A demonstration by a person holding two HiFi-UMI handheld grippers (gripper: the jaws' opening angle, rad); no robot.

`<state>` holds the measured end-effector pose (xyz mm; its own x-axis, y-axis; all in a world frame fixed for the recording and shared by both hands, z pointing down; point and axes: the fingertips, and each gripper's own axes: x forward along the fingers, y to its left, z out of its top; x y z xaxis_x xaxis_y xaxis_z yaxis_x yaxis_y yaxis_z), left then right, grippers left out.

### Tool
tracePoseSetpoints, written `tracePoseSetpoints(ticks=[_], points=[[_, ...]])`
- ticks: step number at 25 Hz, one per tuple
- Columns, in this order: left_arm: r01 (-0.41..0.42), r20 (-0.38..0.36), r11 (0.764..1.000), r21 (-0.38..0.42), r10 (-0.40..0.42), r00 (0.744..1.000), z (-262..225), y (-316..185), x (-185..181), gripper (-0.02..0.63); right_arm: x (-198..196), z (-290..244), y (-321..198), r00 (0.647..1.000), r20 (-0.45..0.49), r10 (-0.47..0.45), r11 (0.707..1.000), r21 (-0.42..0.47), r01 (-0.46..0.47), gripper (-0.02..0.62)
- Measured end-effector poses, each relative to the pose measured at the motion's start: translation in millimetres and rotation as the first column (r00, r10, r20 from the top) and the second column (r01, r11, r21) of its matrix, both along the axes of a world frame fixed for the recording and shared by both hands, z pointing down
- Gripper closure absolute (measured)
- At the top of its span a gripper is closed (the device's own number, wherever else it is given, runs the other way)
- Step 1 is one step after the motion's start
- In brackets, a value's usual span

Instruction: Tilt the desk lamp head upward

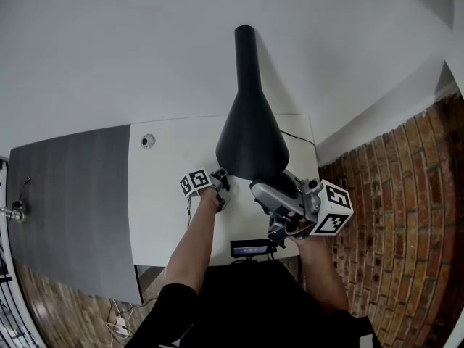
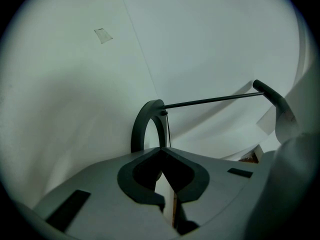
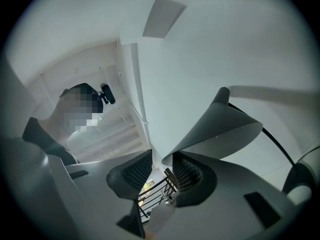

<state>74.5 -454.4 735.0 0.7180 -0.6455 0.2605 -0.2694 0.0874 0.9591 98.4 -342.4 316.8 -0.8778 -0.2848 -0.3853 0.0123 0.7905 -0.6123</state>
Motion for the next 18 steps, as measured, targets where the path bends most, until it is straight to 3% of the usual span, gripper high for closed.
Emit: tracePoseSetpoints(ticks=[18], points=[[0.006,0.007,1.000,-0.006,-0.006,1.000,2.4,0.1,1.8,0.592,2.4,-52.9,-3.6,0.999,0.020,0.036,0.994,0.100,-0.038,0.466]])
